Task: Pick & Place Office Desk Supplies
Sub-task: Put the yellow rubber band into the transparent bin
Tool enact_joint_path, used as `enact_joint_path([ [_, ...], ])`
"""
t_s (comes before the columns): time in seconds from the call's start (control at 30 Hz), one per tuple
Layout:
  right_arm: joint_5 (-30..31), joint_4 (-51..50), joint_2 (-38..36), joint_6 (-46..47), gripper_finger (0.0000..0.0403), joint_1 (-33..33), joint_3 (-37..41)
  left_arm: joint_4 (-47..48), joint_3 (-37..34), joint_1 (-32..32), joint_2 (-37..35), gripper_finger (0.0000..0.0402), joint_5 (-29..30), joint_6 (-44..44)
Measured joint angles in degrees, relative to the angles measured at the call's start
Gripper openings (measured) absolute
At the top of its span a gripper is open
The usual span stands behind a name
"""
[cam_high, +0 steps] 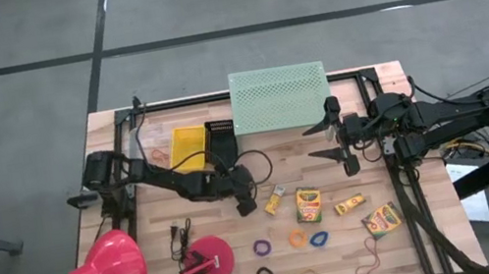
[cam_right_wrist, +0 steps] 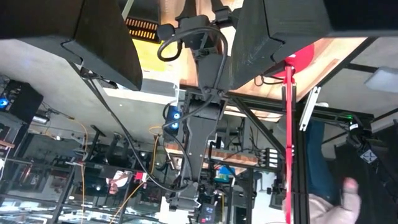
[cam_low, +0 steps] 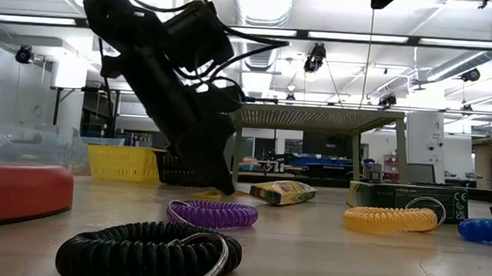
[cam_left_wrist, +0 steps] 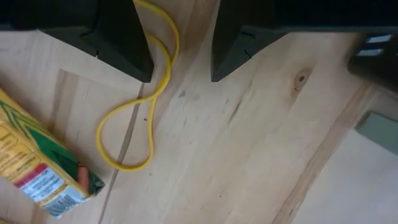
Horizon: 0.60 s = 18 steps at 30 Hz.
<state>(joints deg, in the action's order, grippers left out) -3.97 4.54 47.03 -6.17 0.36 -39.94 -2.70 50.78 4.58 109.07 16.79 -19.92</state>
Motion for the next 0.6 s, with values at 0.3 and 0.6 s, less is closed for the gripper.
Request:
enact_joint_path([
  [0.3, 0.0, 0.01, 0.0, 0.0, 0.0238, 0.01, 0.0, 0.42, -0.06, -0.22, -0.48, 0.0158, -0.55, 0.27],
  [0.6, 0.0, 0.0, 0.0, 0.0, 0.0238, 0.02, 0.0, 0.47, -0.08, -0.18, -0.43, 0.0059, -0.8, 0.68],
])
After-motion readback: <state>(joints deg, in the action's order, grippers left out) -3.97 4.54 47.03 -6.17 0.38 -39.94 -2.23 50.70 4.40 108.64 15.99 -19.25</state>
